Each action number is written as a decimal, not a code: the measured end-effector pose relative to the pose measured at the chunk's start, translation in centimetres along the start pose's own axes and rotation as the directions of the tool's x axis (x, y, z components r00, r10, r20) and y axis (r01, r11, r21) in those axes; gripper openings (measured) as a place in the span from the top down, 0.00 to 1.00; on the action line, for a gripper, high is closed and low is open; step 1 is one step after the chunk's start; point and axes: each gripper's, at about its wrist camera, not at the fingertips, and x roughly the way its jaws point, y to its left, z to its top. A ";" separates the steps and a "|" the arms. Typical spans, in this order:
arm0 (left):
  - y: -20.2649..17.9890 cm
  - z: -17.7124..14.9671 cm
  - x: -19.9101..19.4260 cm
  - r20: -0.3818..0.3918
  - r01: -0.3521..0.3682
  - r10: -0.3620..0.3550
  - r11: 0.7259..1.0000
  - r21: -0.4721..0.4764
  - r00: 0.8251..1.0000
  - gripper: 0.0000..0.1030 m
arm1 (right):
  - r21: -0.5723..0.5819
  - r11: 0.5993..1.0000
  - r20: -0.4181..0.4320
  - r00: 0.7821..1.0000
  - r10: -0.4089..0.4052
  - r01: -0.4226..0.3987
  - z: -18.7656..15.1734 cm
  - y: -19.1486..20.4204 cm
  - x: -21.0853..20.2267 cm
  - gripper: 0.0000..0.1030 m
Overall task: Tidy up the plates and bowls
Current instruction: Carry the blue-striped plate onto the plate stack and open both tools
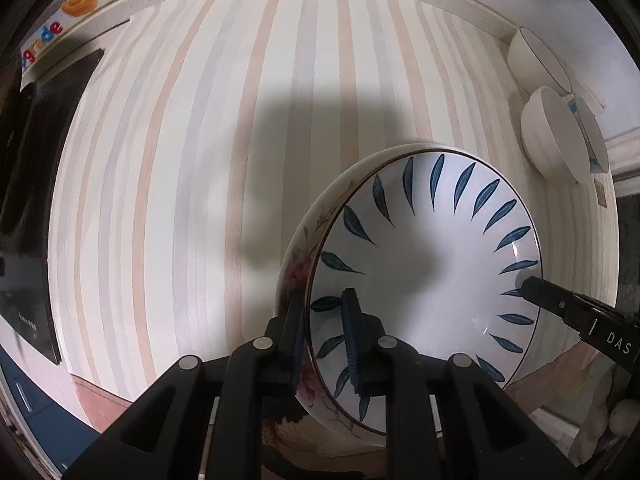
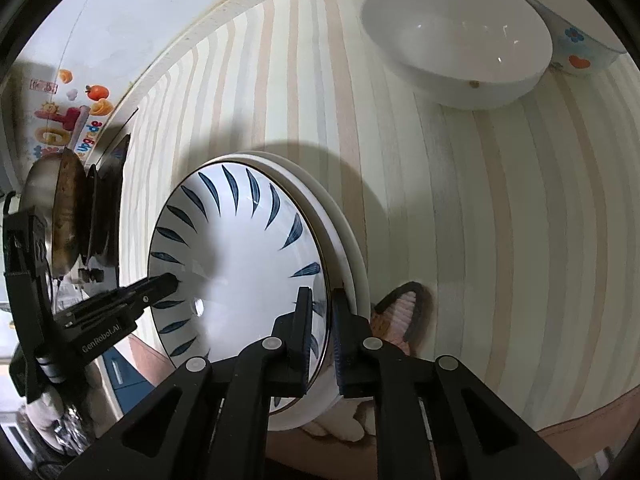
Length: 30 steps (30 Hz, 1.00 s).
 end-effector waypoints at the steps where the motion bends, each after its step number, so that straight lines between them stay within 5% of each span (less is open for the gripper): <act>1: 0.1 0.1 0.1 -0.002 0.004 -0.004 1.000 -0.008 1.000 0.85 | 0.009 1.000 -0.005 1.000 0.007 -0.007 0.2 -0.1 0.0 0.88; 18: 0.8 -0.3 -0.2 0.000 -0.020 0.020 1.000 -0.022 1.000 0.85 | -0.017 0.998 -0.013 0.998 -0.062 0.062 -0.3 0.8 -1.0 0.88; 26: -0.4 -3.1 -4.9 0.117 -0.082 0.080 0.996 0.016 0.990 0.84 | -0.088 0.982 0.075 0.984 -0.159 0.165 -2.6 3.8 -4.0 0.87; 30: -1.0 -5.6 -8.2 0.184 -0.091 0.083 0.995 0.034 0.979 0.82 | -0.100 0.978 0.136 0.976 -0.170 0.184 -5.2 5.9 -6.8 0.76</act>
